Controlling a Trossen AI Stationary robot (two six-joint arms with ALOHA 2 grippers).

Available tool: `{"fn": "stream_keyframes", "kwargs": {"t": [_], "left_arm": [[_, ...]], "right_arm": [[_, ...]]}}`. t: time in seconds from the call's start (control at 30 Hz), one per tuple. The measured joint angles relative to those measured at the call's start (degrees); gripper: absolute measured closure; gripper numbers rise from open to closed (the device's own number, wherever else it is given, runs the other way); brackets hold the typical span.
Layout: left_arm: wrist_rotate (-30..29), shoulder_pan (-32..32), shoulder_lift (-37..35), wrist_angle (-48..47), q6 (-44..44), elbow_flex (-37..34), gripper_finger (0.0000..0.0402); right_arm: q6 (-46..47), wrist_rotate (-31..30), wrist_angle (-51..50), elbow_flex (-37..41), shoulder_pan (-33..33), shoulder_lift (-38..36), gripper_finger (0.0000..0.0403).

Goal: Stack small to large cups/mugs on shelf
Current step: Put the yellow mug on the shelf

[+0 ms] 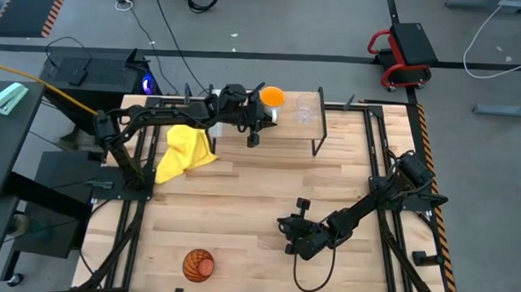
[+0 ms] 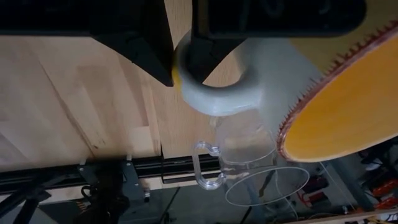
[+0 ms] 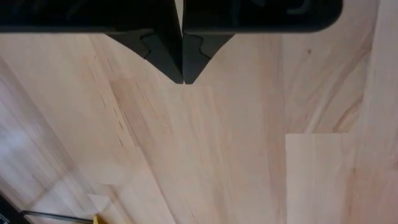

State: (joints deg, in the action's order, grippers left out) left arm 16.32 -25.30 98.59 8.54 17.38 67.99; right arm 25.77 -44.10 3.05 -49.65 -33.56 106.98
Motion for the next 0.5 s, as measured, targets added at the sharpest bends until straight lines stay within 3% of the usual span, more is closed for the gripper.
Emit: {"fn": "stream_keyframes", "kwargs": {"t": [0.3,0.5], "left_arm": [[-1.5,-0.1,-0.1,-0.8,-2.3,0.1,0.0358],[-2.3,-0.5,0.0,-4.2,-3.6,0.0,0.0301]], "right_arm": [[0.0,0.0,0.0,0.0,0.0,0.0,0.0398],[0.0,0.0,0.0,0.0,0.0,0.0,0.0398]]}}
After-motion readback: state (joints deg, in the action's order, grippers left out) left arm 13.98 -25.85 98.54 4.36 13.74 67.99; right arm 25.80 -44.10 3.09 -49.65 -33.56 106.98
